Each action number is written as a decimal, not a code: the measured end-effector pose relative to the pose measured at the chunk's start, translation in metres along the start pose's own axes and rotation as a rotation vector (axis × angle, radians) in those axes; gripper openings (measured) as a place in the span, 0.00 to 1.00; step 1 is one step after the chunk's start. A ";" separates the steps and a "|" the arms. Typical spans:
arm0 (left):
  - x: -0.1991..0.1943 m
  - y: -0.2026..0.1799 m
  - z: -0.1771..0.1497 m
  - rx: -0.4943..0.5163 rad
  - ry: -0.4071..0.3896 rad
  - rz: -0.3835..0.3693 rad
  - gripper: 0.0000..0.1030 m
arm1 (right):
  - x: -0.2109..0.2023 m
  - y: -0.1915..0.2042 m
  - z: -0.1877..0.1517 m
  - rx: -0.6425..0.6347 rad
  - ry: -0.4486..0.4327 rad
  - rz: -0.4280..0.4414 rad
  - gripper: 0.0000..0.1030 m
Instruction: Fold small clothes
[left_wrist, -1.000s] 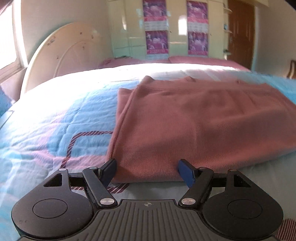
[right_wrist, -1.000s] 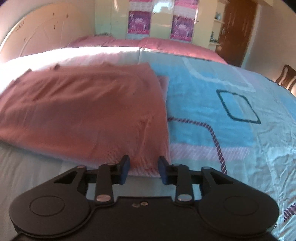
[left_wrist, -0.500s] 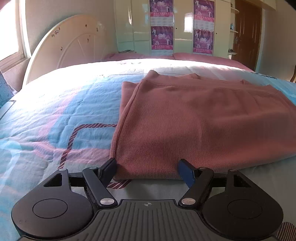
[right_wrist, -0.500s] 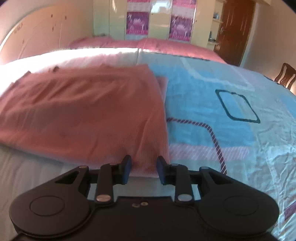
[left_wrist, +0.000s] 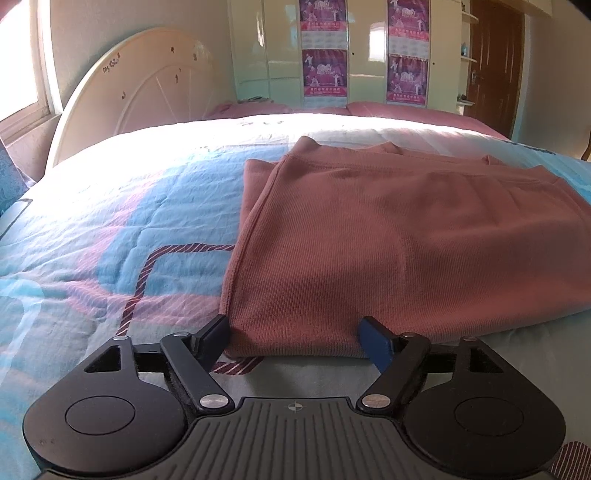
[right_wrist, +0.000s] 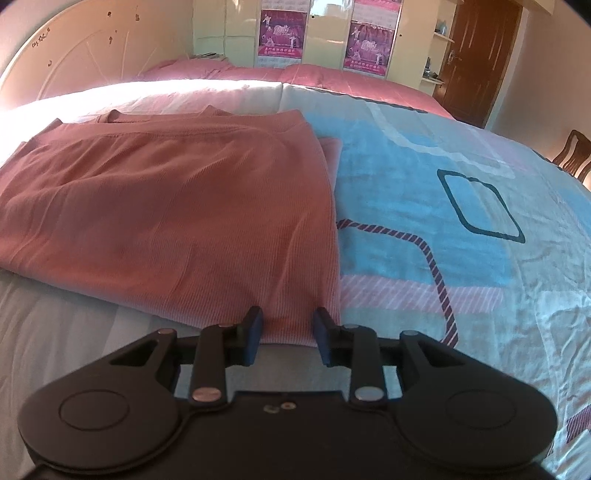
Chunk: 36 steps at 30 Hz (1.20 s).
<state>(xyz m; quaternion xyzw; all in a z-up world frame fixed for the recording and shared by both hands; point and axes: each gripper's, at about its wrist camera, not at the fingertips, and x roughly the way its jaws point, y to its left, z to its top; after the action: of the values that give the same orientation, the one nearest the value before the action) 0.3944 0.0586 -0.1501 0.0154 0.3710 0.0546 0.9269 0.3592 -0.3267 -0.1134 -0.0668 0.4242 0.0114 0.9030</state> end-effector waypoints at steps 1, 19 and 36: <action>-0.001 0.003 0.001 -0.017 0.006 0.023 0.89 | 0.000 0.000 0.000 0.000 0.002 0.002 0.29; 0.008 0.048 -0.040 -0.871 -0.103 -0.272 0.67 | -0.032 0.051 0.050 0.100 -0.167 0.307 0.01; 0.047 0.057 -0.013 -0.967 -0.239 -0.342 0.07 | 0.057 0.130 0.091 0.051 -0.060 0.438 0.00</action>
<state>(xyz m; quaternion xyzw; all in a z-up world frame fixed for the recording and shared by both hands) 0.4141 0.1202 -0.1873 -0.4689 0.1925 0.0652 0.8595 0.4548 -0.1881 -0.1144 0.0502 0.4019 0.1983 0.8925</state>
